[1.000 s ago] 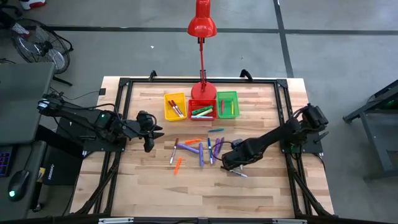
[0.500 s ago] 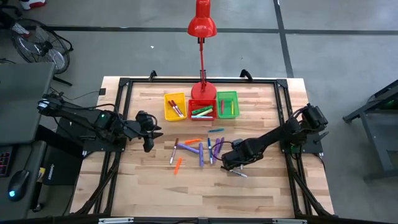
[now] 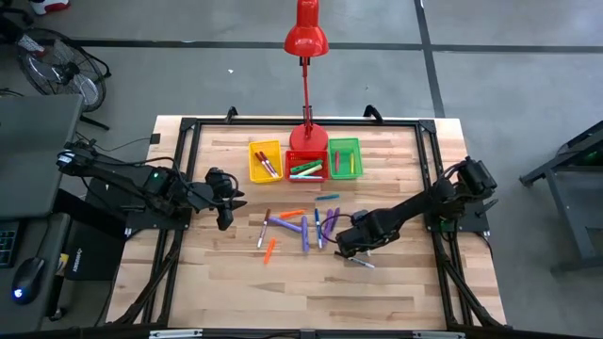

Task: Pick & Place Markers
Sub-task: Put the green marker pen into the yellow bin

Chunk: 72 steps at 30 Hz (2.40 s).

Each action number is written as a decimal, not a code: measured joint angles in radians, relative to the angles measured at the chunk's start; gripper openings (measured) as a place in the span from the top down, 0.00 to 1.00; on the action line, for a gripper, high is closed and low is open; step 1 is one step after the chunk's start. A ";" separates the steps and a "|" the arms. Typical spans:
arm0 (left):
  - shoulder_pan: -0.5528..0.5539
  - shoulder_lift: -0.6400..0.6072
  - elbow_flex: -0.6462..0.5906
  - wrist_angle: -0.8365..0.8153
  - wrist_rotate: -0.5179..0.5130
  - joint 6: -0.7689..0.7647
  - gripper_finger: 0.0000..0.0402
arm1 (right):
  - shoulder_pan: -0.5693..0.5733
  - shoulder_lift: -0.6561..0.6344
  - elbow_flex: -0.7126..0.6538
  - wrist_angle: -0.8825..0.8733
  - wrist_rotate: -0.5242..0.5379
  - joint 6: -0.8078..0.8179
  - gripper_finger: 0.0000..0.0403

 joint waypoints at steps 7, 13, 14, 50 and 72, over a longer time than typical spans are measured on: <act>0.000 0.000 0.000 0.001 -0.004 0.007 0.67 | 0.003 -0.075 0.038 -0.096 0.092 -0.031 0.95; 0.000 0.000 0.000 0.035 -0.041 0.026 0.67 | -0.002 -0.201 0.042 -0.144 0.204 -0.091 0.96; 0.000 0.000 0.000 0.058 -0.041 0.041 0.67 | -0.005 -0.225 0.043 -0.144 0.231 -0.106 0.96; 0.393 0.358 0.101 0.973 0.363 0.254 0.67 | -0.508 -0.557 0.048 0.690 0.029 -1.416 0.96; 0.415 0.597 0.322 1.036 0.347 0.265 0.67 | -0.557 -0.513 0.048 0.781 -0.126 -1.463 0.96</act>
